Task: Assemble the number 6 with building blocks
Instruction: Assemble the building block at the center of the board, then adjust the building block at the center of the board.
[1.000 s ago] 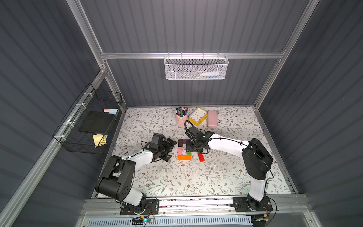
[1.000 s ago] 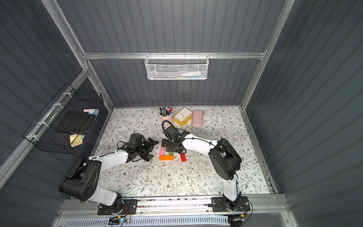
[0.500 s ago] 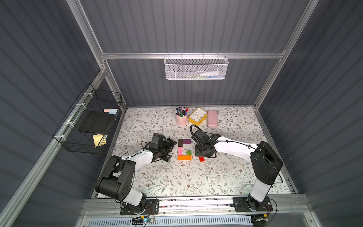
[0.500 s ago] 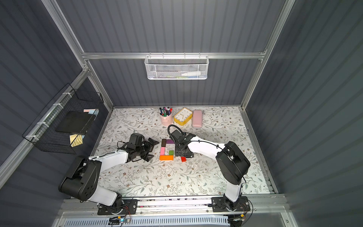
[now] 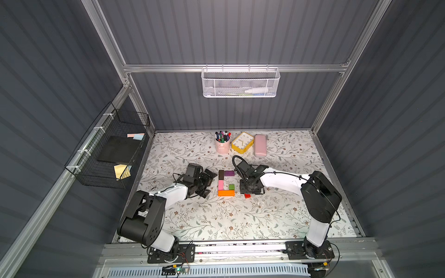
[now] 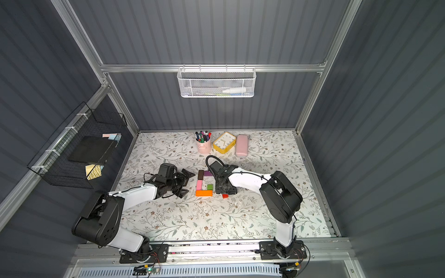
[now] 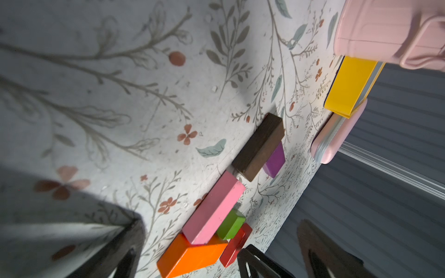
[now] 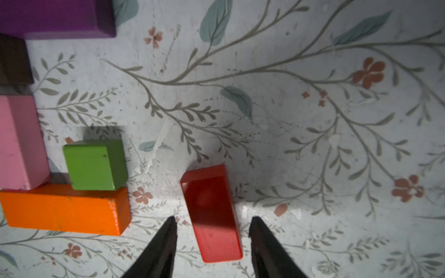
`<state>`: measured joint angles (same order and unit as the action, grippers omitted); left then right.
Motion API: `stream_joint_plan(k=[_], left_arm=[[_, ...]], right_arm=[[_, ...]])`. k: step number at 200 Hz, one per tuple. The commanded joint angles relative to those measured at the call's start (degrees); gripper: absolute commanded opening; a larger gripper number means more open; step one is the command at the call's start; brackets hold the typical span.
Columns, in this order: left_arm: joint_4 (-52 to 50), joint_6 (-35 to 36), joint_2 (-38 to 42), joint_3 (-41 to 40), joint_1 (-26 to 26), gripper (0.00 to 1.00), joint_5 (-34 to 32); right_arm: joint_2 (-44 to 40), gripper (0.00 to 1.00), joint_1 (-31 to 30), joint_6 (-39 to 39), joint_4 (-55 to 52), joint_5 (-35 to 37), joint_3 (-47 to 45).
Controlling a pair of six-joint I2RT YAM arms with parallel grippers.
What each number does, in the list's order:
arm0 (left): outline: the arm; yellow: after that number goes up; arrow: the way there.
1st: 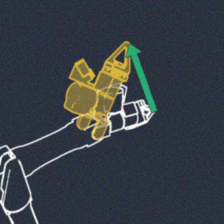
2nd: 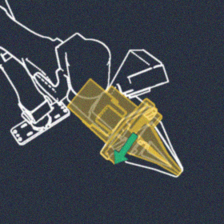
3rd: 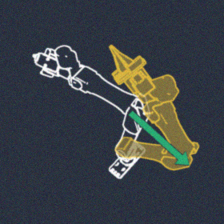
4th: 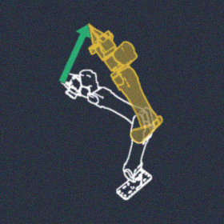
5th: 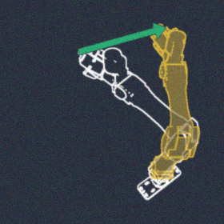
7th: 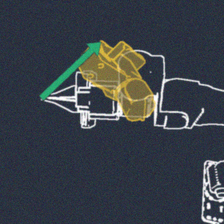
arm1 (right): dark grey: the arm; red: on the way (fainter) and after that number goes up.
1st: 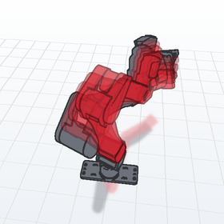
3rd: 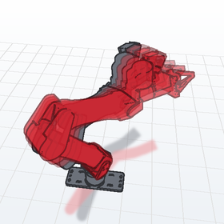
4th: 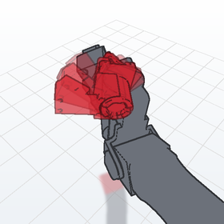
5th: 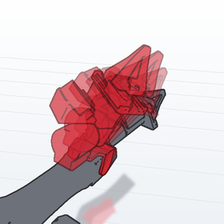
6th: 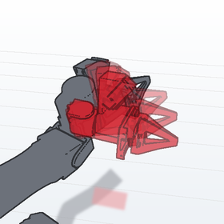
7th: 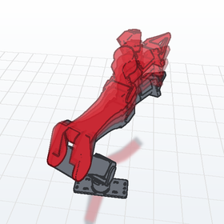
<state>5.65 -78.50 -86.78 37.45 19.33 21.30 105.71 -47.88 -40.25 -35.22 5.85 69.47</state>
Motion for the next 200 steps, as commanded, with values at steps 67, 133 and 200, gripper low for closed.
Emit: stream_joint_plan(k=[67,133,200], left_arm=[[-3.11,1.59,-1.28,0.34,-0.35,0.99,-0.05],[-2.74,1.46,-1.28,0.08,-0.35,0.99,-0.03],[-2.49,1.43,-1.59,-0.01,-0.35,0.99,-0.12]], right_arm=[[2.64,0.51,0.33,0.94,-1.52,-1.46,0.06],[1.47,0.51,0.33,1.20,-5.00,1.59,-0.02],[-3.30,0.53,-0.01,1.66,-5.88,1.36,-4.29]])
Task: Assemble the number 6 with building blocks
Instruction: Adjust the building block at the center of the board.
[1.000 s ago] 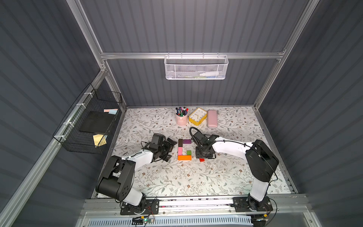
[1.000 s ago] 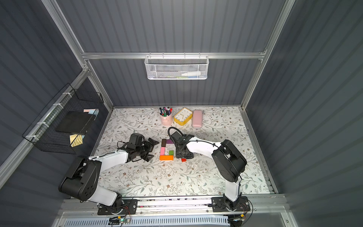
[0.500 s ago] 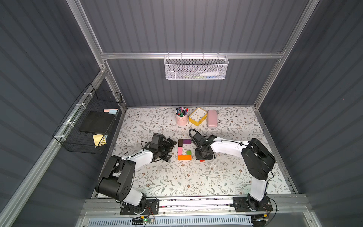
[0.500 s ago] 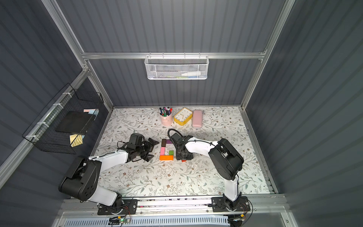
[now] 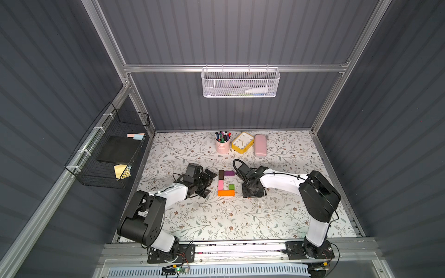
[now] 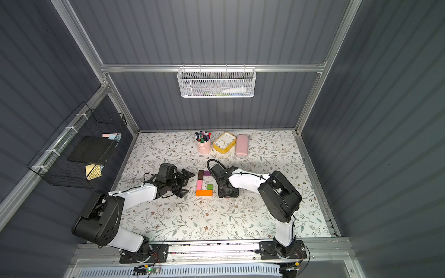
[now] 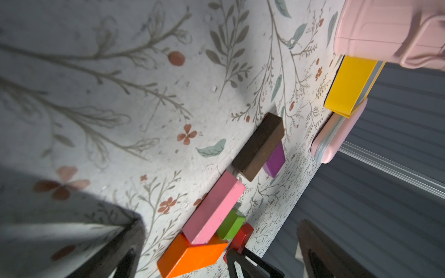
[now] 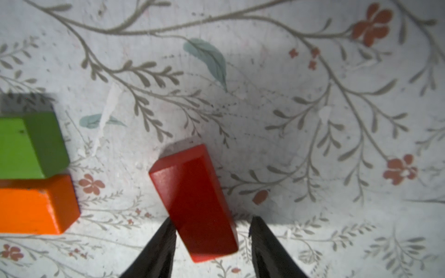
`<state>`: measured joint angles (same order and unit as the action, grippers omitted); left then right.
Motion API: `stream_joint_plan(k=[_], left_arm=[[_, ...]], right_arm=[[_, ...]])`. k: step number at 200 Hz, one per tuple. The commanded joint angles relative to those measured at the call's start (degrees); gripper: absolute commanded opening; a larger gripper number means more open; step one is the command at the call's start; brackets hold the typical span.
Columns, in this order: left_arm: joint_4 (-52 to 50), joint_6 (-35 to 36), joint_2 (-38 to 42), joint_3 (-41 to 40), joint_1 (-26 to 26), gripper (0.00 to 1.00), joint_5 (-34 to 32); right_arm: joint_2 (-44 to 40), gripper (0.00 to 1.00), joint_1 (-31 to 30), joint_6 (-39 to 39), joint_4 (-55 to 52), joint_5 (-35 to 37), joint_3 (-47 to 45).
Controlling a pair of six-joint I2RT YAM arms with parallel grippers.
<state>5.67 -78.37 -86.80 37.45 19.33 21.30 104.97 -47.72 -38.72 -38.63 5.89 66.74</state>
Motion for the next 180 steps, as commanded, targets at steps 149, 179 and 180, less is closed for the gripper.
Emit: stream_joint_plan(k=[149,179,180], left_arm=[[-2.86,1.25,-0.83,-0.10,-0.35,0.99,-0.34],[-3.01,1.11,-0.56,-0.19,-0.35,0.99,-0.39],[-3.02,1.11,-0.56,-0.19,-0.35,0.99,-0.38]], right_arm=[[-2.23,0.53,0.48,-0.57,-4.68,5.18,-2.21],[-1.94,0.53,1.30,-0.52,-4.18,5.01,-1.63],[-1.91,0.53,1.27,-0.59,-4.22,5.01,-1.58]])
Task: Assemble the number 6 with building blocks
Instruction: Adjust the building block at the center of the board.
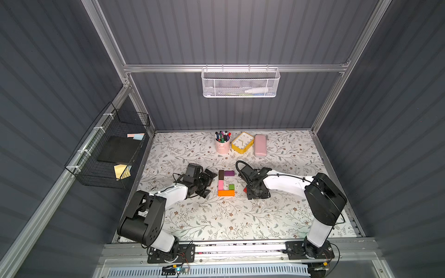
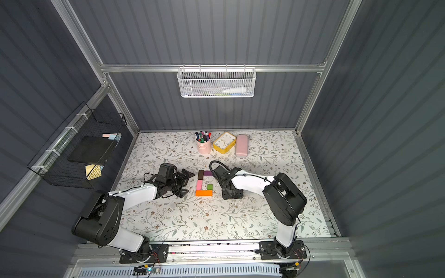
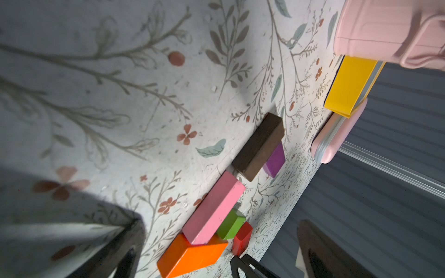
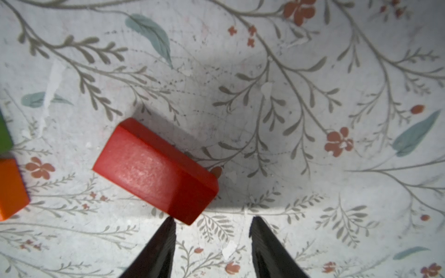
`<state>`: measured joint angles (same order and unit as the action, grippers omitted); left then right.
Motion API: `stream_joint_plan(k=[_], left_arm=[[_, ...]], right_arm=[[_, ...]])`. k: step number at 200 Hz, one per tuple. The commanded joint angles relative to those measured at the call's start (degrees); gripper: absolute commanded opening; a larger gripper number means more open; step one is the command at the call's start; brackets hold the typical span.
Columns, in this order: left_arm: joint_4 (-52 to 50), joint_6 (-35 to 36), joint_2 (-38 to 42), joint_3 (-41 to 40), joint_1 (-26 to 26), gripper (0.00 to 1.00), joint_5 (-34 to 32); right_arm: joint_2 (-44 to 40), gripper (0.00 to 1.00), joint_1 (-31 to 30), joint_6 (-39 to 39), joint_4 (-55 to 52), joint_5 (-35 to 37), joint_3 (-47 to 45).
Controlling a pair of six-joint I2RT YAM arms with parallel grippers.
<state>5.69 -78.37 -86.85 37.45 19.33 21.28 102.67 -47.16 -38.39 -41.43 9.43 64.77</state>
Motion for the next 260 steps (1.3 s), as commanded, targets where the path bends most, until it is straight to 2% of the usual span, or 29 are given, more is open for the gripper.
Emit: stream_joint_plan(k=[1,63,125,159,209,228,260], left_arm=[[-3.05,1.11,-0.51,-0.19,-0.35,0.99,-0.36],[-2.88,1.07,-0.26,-0.36,-0.35,0.99,-0.44],[-2.36,1.12,-1.22,-0.36,-0.35,0.99,-0.29],[-2.66,1.09,-0.75,-0.27,-0.35,0.99,-0.18],[-2.35,0.95,-1.13,-0.19,-0.44,0.99,0.08],[-2.18,0.96,-1.39,-0.05,-0.52,0.99,0.33],[-1.74,0.94,-1.92,0.33,-0.61,0.99,0.94]], right_arm=[[0.40,0.53,0.72,-0.95,-1.44,1.51,0.37],[0.59,0.53,1.43,-1.47,-0.90,2.17,1.06],[-3.13,0.53,1.45,-2.86,-0.64,-0.75,2.78],[-2.90,0.60,1.54,-6.88,3.61,-4.90,2.51],[-0.32,0.61,1.54,-11.81,1.35,-3.89,5.02],[0.59,0.66,1.54,-12.14,0.73,-3.30,6.23],[2.91,0.67,1.54,-12.15,-0.24,-2.86,7.90]])
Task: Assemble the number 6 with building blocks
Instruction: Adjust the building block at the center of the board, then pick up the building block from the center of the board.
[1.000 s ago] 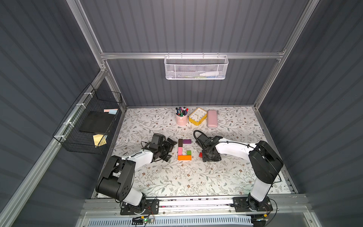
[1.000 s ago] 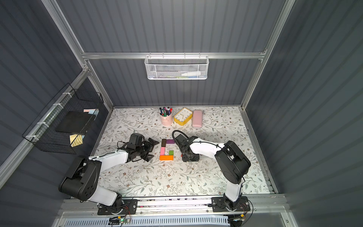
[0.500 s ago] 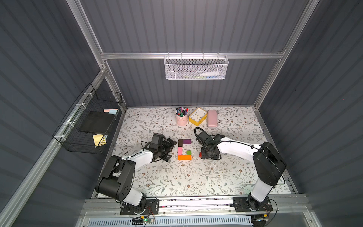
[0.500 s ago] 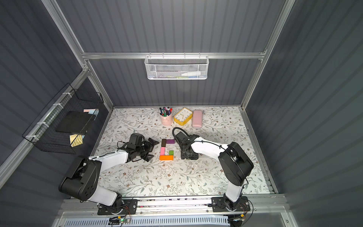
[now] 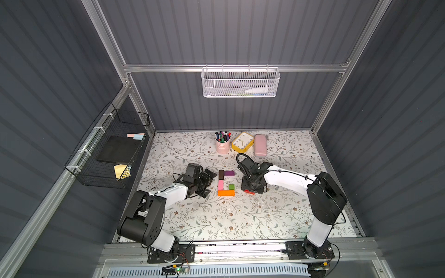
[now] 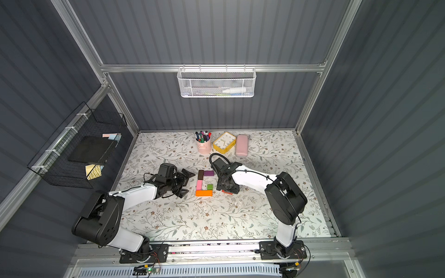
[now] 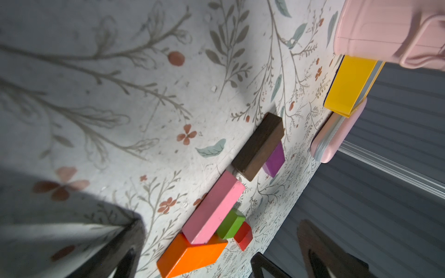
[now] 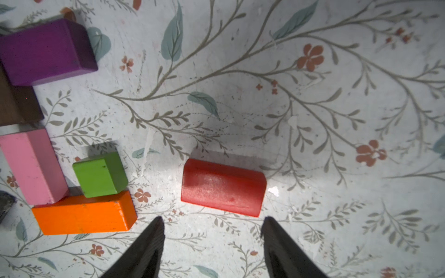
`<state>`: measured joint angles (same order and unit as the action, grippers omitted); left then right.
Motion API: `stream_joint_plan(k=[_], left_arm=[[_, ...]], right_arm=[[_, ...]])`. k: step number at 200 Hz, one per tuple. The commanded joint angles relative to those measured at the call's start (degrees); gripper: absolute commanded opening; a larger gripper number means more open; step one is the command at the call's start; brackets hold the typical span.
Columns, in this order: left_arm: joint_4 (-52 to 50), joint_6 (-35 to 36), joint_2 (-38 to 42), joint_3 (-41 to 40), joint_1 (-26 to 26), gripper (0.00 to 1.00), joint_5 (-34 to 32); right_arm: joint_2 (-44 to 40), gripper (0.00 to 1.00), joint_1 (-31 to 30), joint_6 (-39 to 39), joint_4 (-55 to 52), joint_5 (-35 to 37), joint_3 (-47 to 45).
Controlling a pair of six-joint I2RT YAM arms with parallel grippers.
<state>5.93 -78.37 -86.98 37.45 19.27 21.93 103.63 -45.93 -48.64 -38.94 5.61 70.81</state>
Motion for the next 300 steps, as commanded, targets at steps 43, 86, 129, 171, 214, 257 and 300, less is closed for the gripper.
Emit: stream_joint_plan(k=[43,86,129,171,214,257,300], left_arm=[[-1.20,0.94,-2.74,0.17,-0.72,0.99,0.54],[-0.33,0.95,-3.89,0.08,-0.80,0.99,1.01],[0.13,0.86,-4.42,-0.09,-0.85,0.99,1.09],[0.31,0.89,-4.78,-0.14,-0.90,0.99,1.14],[0.22,0.94,-4.55,-0.21,-1.04,0.99,1.09],[-0.05,0.94,-4.51,-0.10,-0.99,0.99,1.08],[-0.05,1.02,-4.49,-0.17,-1.08,0.99,0.96]], right_arm=[[2.95,0.77,0.38,-2.33,-3.95,2.52,2.07],[3.32,0.77,0.97,-2.16,-3.23,2.24,1.47],[4.01,0.76,1.63,-1.83,-1.39,1.08,0.65],[4.39,0.75,1.94,-1.21,-0.28,0.81,0.56],[5.42,0.75,2.16,-0.85,0.17,0.80,0.70],[5.98,0.73,2.42,-0.53,0.55,1.07,0.85],[6.49,0.72,2.49,-0.49,0.87,0.90,0.61]])
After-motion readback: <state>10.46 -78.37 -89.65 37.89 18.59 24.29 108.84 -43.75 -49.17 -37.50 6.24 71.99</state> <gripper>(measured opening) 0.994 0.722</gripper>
